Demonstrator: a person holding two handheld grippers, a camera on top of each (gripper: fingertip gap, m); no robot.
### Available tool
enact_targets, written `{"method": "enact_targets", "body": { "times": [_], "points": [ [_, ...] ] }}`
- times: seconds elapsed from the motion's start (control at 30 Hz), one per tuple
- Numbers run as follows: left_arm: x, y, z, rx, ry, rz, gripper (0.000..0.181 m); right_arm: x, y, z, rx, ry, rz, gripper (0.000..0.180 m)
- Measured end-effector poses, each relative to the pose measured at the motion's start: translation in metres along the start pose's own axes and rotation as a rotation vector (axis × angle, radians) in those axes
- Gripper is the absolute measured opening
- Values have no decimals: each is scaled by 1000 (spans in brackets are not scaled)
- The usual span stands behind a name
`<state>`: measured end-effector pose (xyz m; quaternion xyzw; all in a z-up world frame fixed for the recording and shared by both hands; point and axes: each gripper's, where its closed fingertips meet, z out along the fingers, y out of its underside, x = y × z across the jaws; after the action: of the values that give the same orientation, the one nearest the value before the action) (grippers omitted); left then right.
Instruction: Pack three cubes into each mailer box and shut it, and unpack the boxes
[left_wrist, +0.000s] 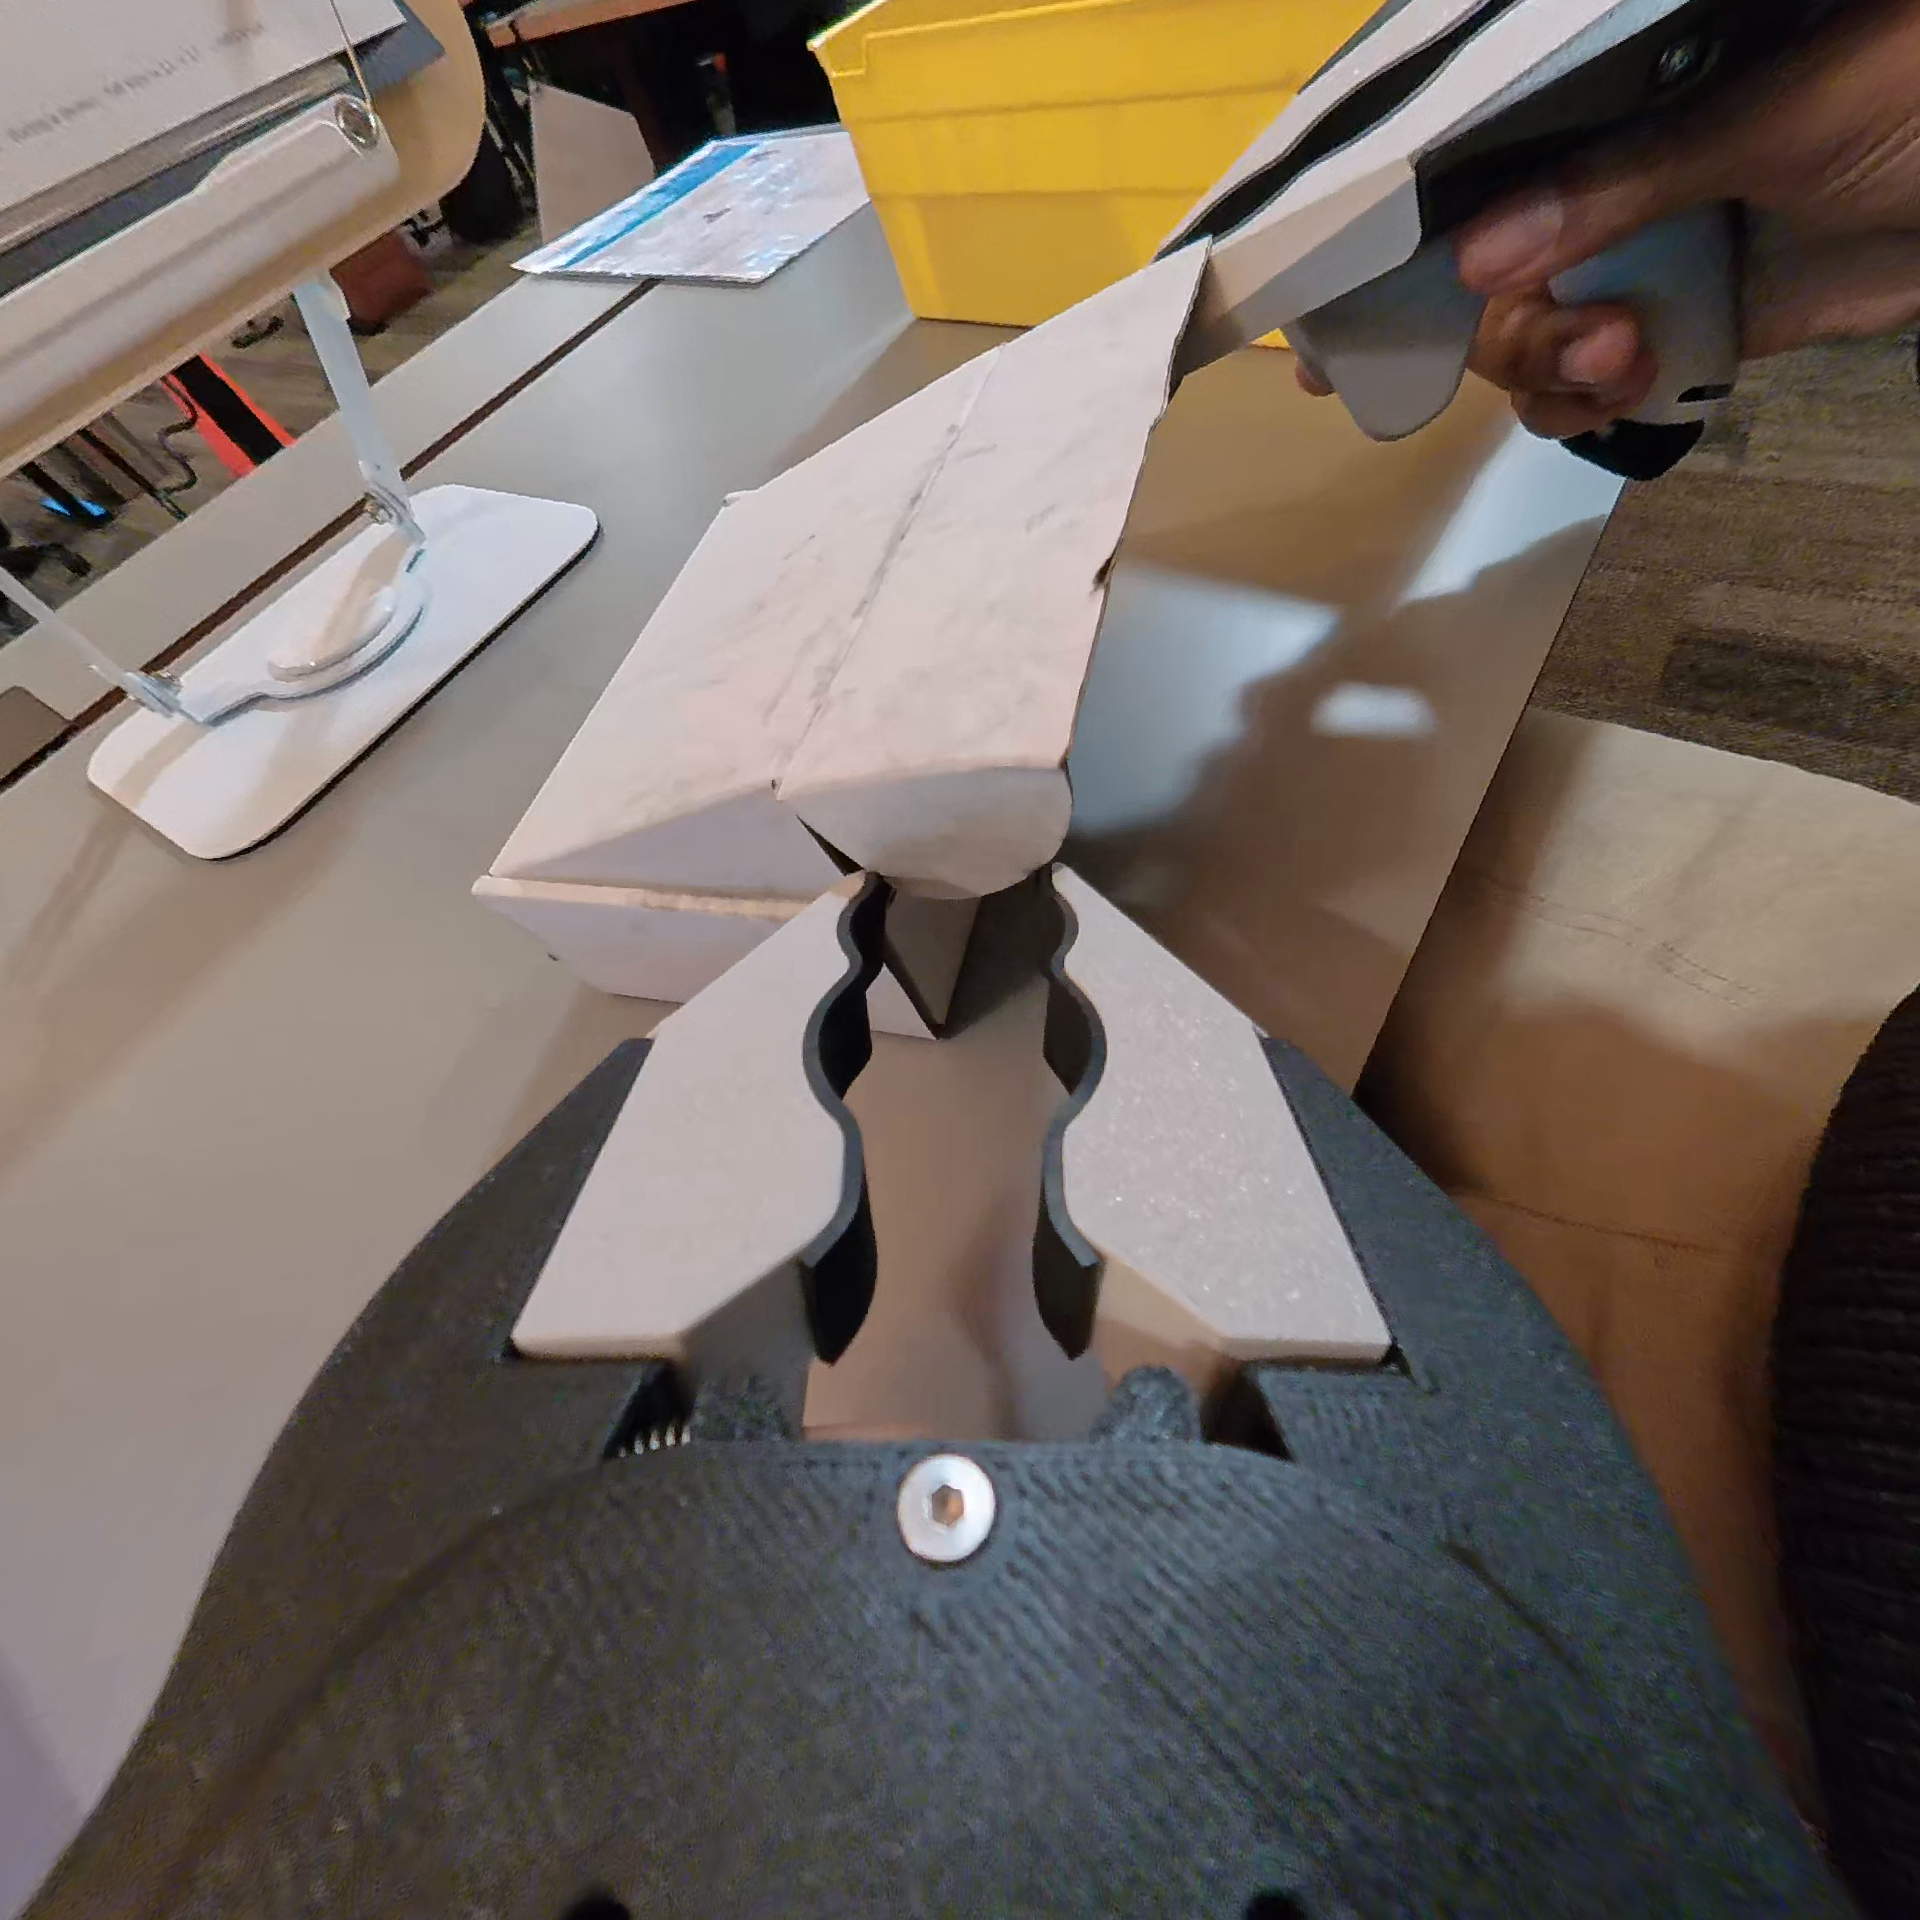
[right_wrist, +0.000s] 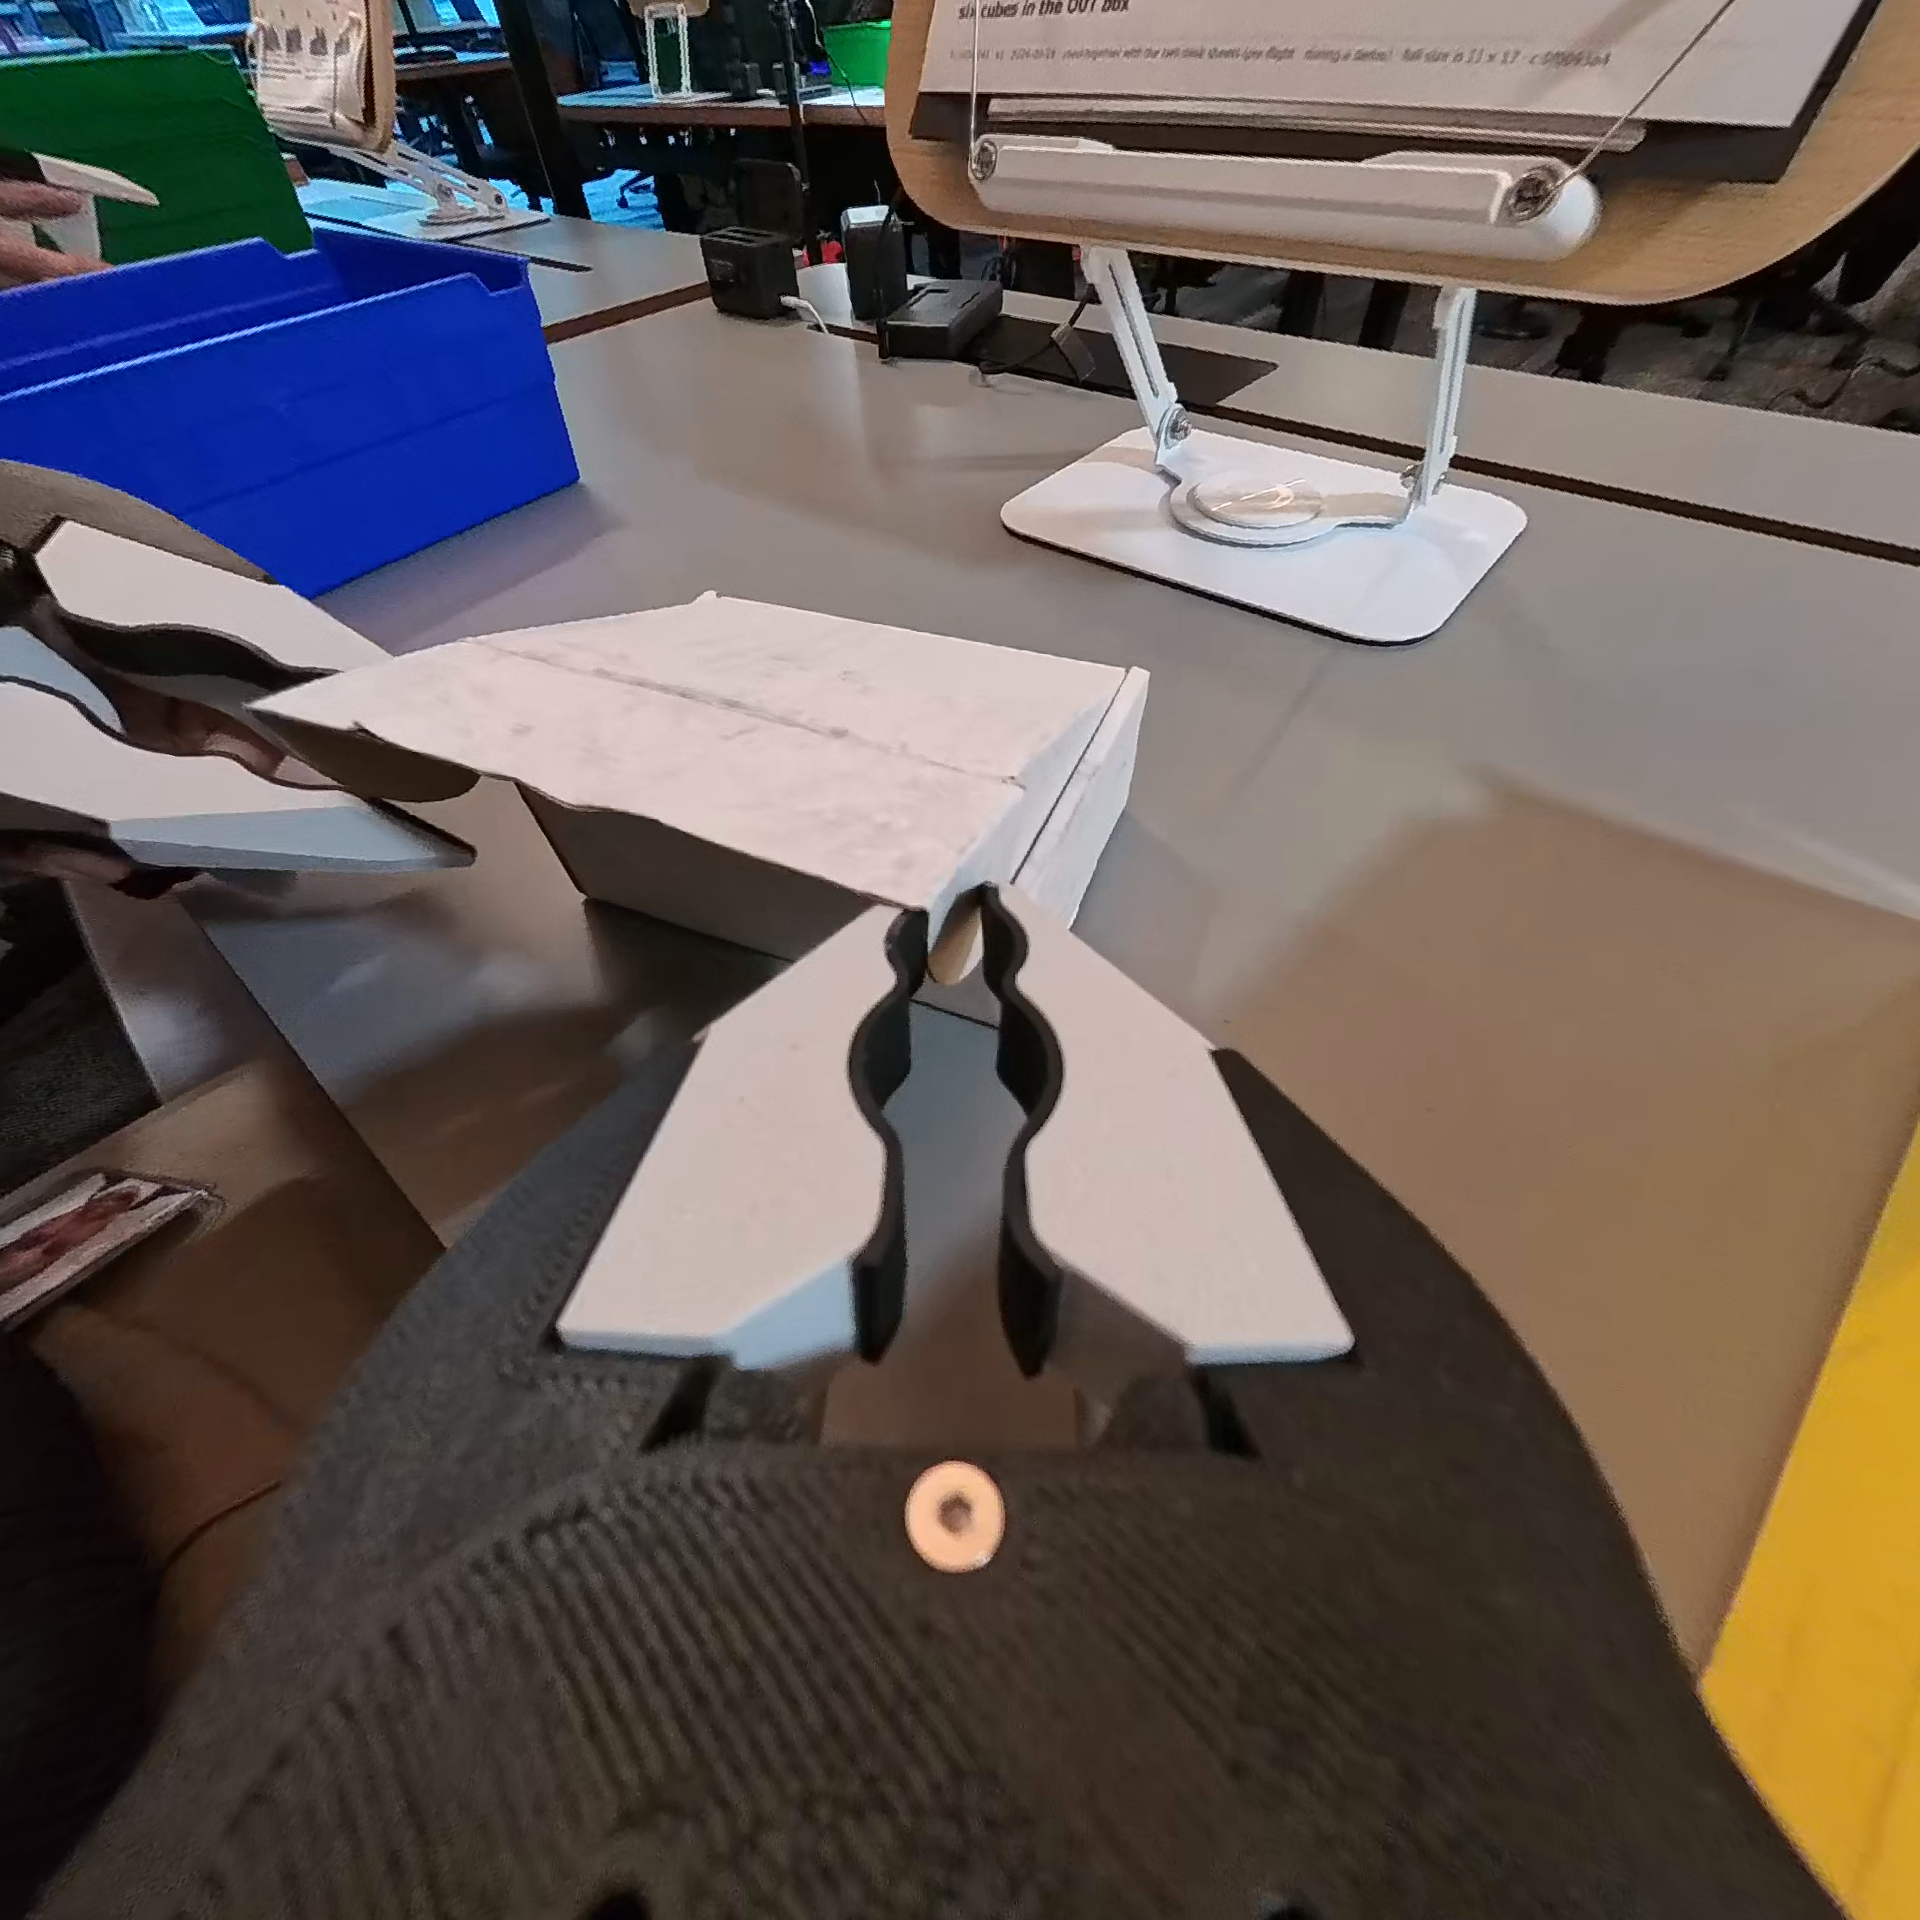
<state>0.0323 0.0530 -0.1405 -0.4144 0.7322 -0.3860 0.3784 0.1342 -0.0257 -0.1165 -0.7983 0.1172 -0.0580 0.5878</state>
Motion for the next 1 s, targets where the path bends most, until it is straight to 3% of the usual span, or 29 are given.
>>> {"method": "enact_targets", "body": {
  "times": [0.23,0.4,1.0],
  "points": [
    [-5,4,-3,-20,-24,18,32,-1,2,1,-13,21,-56,8],
    [-11,-4,-12,2,-52,17,44,2,-1,0,6,43,-66,7],
    [9,-9,-12,16,20,32,35,5,3,0,-10,58,-80,6]
  ]
}}
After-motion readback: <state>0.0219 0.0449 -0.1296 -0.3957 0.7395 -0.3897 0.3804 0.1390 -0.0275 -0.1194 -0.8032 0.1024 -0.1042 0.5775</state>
